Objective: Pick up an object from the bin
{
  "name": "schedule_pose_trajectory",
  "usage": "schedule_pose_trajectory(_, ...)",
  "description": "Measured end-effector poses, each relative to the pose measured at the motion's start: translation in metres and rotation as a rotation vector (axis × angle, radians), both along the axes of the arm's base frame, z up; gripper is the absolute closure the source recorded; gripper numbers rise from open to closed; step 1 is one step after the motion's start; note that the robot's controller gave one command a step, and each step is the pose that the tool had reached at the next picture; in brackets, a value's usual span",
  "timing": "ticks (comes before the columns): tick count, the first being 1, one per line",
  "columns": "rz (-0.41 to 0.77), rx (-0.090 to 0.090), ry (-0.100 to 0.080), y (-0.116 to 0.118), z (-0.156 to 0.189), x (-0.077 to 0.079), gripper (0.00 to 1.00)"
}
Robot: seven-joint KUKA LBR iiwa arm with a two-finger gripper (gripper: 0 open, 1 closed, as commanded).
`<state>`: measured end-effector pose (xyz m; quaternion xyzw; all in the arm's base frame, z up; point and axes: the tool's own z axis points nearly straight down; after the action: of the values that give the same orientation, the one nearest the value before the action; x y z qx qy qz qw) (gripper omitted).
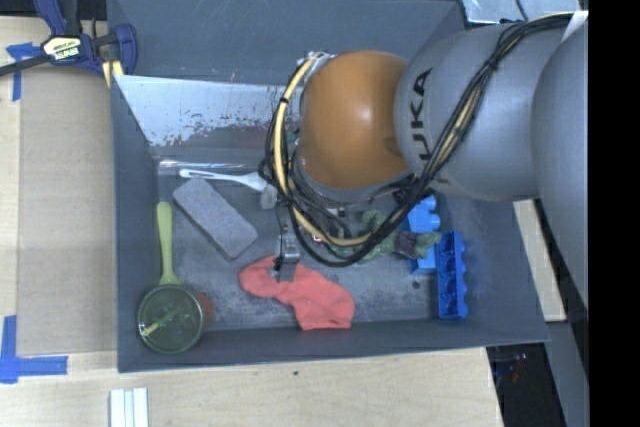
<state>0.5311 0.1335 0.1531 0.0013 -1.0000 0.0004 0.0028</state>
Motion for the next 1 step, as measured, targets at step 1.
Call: schedule_pose_trajectory(1, -0.003, 0.002, -0.008, -0.0006, 0.0047, 0.002, 0.0)
